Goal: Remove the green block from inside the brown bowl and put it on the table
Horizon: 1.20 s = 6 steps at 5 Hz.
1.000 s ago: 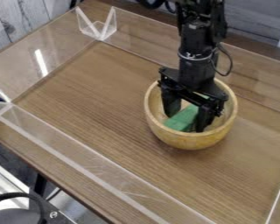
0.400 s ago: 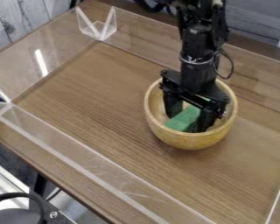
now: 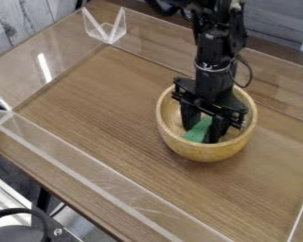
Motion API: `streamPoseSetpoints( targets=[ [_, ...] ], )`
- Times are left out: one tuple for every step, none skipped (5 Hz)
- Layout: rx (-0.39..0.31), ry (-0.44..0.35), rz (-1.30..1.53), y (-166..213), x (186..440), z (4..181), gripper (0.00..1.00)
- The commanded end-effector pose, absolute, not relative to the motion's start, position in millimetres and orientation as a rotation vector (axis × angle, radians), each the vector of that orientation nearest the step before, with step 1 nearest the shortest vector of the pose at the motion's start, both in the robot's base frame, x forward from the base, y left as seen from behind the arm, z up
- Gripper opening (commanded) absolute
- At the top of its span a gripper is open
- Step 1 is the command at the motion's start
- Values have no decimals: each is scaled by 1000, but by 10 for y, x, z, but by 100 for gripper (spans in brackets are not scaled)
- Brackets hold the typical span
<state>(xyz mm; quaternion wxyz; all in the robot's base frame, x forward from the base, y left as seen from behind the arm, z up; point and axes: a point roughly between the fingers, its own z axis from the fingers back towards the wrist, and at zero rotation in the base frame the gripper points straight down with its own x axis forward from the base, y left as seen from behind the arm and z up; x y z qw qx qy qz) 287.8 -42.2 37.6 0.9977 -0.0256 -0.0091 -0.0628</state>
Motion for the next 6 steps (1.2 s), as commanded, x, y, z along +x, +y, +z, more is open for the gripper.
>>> streamPoseSetpoints(
  targets=[
    [-57, -59, -132, -427, 2934, 536, 0],
    [-60, -60, -130, -412, 2926, 590, 0],
    [-62, -60, -128, -397, 2918, 640, 0],
    [-64, -63, -125, -379, 2912, 702, 0],
    [-65, -69, -122, -355, 2905, 774, 0],
    [-66, -77, -120, -334, 2897, 853, 0]
  ],
)
